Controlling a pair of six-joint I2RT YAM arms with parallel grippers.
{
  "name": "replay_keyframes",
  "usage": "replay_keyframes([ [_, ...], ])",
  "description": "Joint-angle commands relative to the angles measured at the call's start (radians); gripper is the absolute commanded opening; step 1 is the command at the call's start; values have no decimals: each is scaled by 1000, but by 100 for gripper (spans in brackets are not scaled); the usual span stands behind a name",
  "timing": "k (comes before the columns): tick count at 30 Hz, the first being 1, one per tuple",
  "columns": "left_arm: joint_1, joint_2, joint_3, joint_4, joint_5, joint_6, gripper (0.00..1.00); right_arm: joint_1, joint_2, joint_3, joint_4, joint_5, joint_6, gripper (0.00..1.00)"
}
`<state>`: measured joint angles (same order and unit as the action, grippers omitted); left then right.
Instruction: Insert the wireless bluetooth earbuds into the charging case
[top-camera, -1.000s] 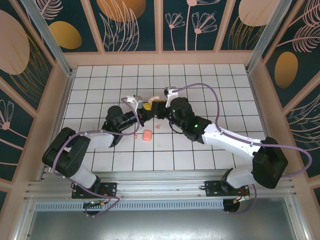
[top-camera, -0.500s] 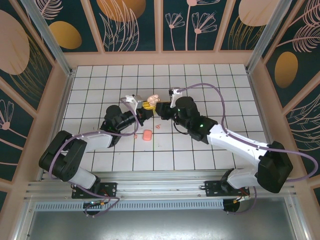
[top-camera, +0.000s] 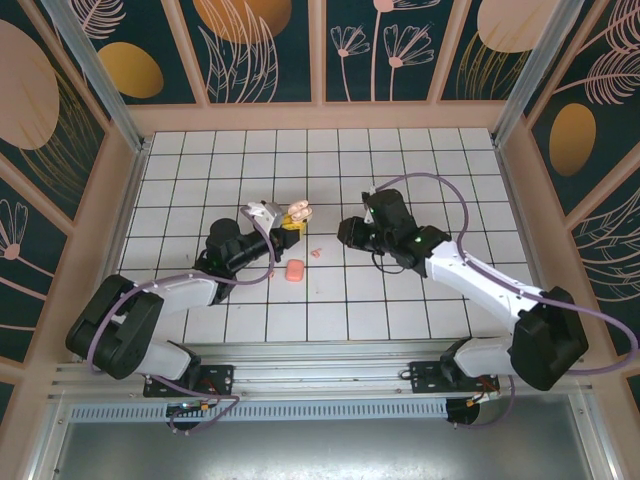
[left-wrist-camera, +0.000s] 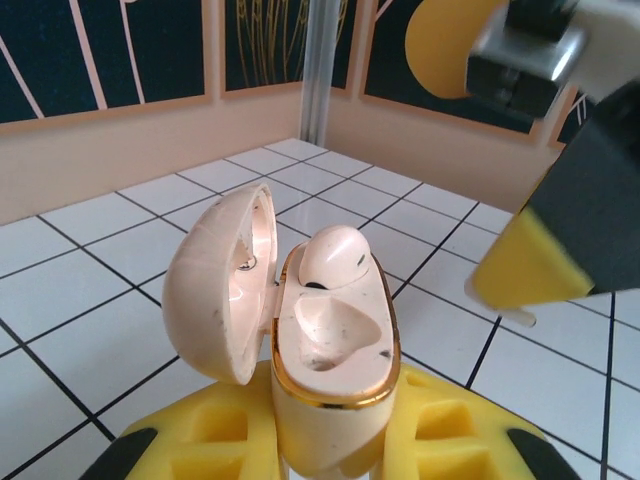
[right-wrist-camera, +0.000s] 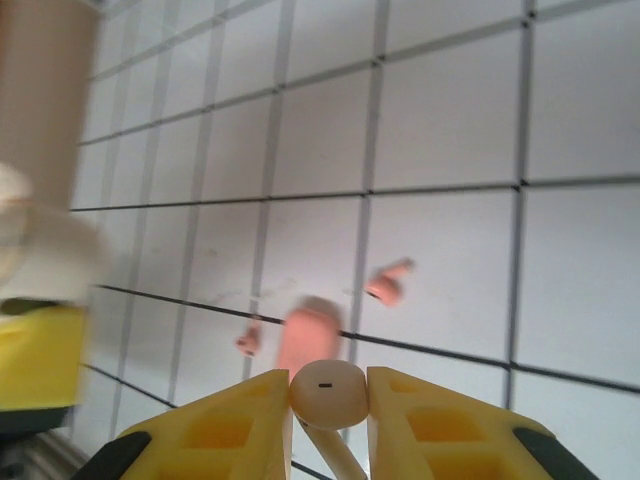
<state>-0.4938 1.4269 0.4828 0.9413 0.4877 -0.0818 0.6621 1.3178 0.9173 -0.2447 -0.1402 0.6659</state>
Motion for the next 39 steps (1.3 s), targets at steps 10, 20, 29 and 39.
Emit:
replay_keyframes([
  [10,0,-57,-15,-41,-29,53,12,-43,227,-62,-191,14,112,25],
  [20,1,-41,-3,-28,-24,42,12,-39,260,-91,-232,36,136,25],
  [29,0,-40,-6,-25,-19,38,13,-24,289,-88,-302,30,148,30],
  [39,0,-43,-6,-32,-17,41,12,-21,305,66,-529,53,74,43],
])
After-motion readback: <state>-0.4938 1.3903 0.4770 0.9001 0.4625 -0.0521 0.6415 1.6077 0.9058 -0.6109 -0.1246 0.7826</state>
